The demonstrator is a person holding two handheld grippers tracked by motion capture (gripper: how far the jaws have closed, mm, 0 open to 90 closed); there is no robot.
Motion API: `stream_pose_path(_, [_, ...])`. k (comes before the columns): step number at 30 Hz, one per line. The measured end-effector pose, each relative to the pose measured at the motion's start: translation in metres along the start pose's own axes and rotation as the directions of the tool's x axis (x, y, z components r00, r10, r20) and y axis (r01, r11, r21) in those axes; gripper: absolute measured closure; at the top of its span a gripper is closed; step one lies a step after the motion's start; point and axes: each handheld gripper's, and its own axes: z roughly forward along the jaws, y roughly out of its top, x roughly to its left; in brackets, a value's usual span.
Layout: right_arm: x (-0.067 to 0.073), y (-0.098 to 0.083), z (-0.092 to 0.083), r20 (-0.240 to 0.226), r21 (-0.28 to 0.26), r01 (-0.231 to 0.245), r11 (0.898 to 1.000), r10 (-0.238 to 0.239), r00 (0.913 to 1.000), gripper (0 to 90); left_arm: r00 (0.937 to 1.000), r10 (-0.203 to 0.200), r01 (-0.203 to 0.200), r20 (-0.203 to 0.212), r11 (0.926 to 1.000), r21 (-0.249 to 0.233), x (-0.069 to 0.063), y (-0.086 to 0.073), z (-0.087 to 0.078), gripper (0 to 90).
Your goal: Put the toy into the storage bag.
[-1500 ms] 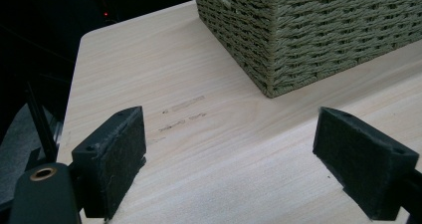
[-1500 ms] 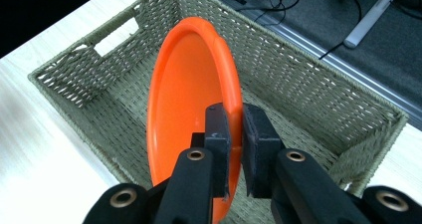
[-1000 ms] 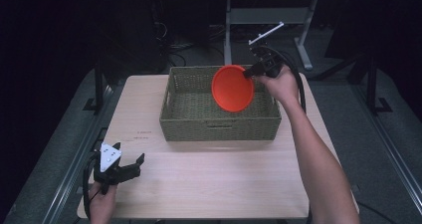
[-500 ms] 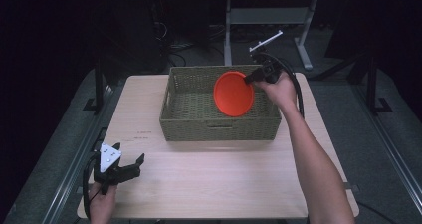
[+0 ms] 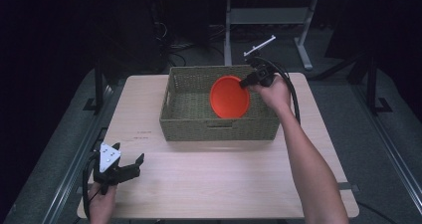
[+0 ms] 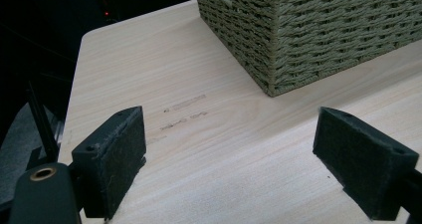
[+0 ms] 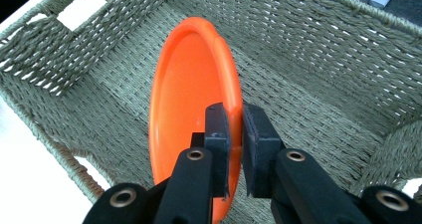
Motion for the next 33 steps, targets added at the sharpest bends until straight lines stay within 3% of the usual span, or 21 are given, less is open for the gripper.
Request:
stream_pose_path(10, [-0.010, -0.010, 0.009, 0.001, 0.024, -0.039, 0.999, 0.039, 0.9992, 82.4, 1.0000, 0.000, 0.000, 0.004, 1.0000, 0.001, -0.001, 0.000, 0.000, 12.8])
stream_pose_path(33, [-0.014, -0.021, 0.033, 0.015, 0.115, -0.047, 0.992, 0.045, 0.9989, 82.1, 1.0000, -0.001, 0.001, 0.004, 1.0000, 0.000, -0.001, 0.000, 0.000, 12.8])
